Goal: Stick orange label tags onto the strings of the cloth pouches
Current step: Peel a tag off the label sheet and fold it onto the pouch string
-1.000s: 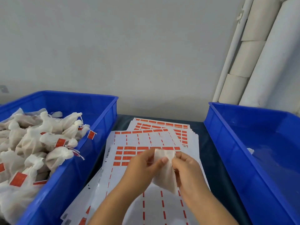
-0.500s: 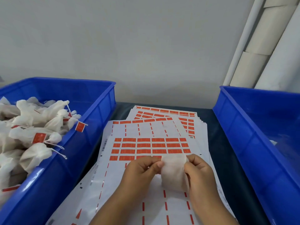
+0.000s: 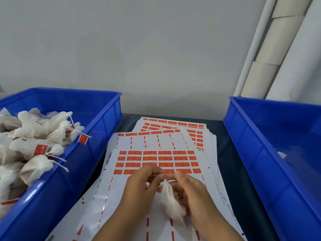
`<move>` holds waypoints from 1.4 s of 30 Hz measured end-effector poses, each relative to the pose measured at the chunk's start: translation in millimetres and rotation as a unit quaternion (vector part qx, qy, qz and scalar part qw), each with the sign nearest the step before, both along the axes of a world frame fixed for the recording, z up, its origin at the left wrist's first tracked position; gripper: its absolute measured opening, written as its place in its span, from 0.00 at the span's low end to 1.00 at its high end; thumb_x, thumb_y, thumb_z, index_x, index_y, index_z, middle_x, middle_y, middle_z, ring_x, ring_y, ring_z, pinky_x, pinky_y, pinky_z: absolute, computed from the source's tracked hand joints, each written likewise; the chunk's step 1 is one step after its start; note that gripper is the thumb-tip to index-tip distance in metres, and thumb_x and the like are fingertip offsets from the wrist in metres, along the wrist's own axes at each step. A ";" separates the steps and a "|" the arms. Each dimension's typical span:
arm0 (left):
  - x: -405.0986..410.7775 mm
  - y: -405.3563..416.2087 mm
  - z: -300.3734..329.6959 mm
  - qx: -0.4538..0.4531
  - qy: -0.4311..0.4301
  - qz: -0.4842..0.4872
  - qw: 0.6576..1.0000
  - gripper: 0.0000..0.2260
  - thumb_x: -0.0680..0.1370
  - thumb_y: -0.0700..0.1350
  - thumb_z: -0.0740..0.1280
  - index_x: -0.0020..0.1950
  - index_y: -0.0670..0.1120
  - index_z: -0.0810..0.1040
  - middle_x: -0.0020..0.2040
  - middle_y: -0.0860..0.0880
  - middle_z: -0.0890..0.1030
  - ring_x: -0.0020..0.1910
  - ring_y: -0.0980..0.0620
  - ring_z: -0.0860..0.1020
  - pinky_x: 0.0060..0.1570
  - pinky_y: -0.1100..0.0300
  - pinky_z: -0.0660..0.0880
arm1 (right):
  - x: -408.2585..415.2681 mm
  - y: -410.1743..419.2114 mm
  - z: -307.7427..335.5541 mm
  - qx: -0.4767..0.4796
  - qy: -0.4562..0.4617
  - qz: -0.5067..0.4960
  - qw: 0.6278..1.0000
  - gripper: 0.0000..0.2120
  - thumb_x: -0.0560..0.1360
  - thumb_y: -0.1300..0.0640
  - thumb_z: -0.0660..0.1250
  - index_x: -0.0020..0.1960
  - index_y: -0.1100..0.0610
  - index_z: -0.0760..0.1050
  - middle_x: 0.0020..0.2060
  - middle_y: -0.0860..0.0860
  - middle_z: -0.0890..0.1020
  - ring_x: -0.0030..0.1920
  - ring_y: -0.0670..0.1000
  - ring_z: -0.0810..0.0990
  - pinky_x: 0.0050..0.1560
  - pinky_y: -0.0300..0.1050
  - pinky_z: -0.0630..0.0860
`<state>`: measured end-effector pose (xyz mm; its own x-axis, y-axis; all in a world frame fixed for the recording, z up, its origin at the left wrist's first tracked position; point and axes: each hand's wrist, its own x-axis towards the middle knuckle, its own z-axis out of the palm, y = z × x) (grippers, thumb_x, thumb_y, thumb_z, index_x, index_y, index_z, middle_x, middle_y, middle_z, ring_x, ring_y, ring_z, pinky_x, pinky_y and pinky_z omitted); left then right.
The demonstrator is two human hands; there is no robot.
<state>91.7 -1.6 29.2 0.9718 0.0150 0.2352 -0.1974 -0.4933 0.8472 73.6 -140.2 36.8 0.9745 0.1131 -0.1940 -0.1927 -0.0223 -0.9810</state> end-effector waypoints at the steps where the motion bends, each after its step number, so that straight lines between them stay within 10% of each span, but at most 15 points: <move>1: -0.5 -0.6 0.6 0.010 -0.008 0.002 1.000 0.08 0.75 0.46 0.67 0.39 0.59 0.74 0.38 0.64 0.77 0.39 0.63 0.77 0.34 0.78 0.70 | 0.1 1.4 -0.5 -0.018 -0.012 0.012 1.000 0.18 0.76 0.41 0.58 0.44 0.48 0.83 0.42 0.62 0.82 0.38 0.54 0.75 0.38 0.43 0.72; 6: -3.1 -0.7 1.1 0.028 -0.048 0.007 0.998 0.10 0.75 0.46 0.66 0.39 0.61 0.70 0.39 0.66 0.74 0.40 0.64 0.75 0.38 0.81 0.68 | 1.0 -1.3 1.8 -0.013 -0.043 -0.027 0.999 0.11 0.74 0.53 0.68 0.36 0.42 0.84 0.38 0.40 0.85 0.43 0.41 0.82 0.44 0.33 0.73; 18: -0.1 5.2 3.7 0.038 -0.072 0.161 0.984 0.09 0.75 0.49 0.64 0.38 0.61 0.66 0.39 0.69 0.69 0.37 0.65 0.73 0.32 0.77 0.61 | -1.5 3.5 5.5 -0.061 -0.019 0.062 0.996 0.16 0.78 0.57 0.62 0.34 0.50 0.82 0.43 0.40 0.85 0.52 0.42 0.80 0.51 0.34 0.67; 27: 8.1 8.7 1.1 -0.068 -0.014 0.241 0.968 0.07 0.76 0.50 0.62 0.39 0.57 0.69 0.41 0.60 0.75 0.38 0.57 0.76 0.33 0.70 0.69 | -4.3 6.2 8.9 -0.100 0.027 0.173 0.979 0.11 0.74 0.44 0.66 0.41 0.52 0.76 0.26 0.46 0.78 0.30 0.45 0.78 0.48 0.40 0.79; 31: 10.4 11.3 -0.9 -0.086 -0.015 0.269 0.959 0.06 0.77 0.48 0.62 0.41 0.56 0.70 0.43 0.56 0.77 0.40 0.55 0.77 0.35 0.69 0.71 | -5.9 4.2 9.0 -0.120 0.033 0.197 0.973 0.13 0.78 0.50 0.63 0.38 0.47 0.80 0.36 0.43 0.81 0.43 0.44 0.79 0.47 0.34 0.73; 37: 13.5 12.2 -5.6 0.022 0.076 0.163 0.983 0.02 0.76 0.50 0.66 0.45 0.56 0.73 0.44 0.57 0.78 0.40 0.58 0.76 0.43 0.66 0.73 | 1.4 -5.6 4.4 0.179 0.040 -0.015 0.983 0.09 0.67 0.50 0.69 0.41 0.54 0.84 0.43 0.51 0.85 0.44 0.49 0.83 0.47 0.42 0.79; 42: 2.5 -4.3 -6.4 0.136 0.122 -0.031 0.983 0.06 0.75 0.52 0.67 0.39 0.58 0.73 0.38 0.63 0.75 0.39 0.61 0.76 0.40 0.74 0.71 | 9.5 -13.6 -4.9 0.163 0.038 -0.132 0.977 0.10 0.68 0.50 0.72 0.47 0.52 0.83 0.47 0.48 0.85 0.49 0.52 0.84 0.53 0.52 0.80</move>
<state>94.2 -5.9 22.8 0.9968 -0.0774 -0.0185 -0.0412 -0.7008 0.7122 83.1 -153.8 32.0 0.9621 -0.0715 -0.2633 -0.2232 0.3484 -0.9104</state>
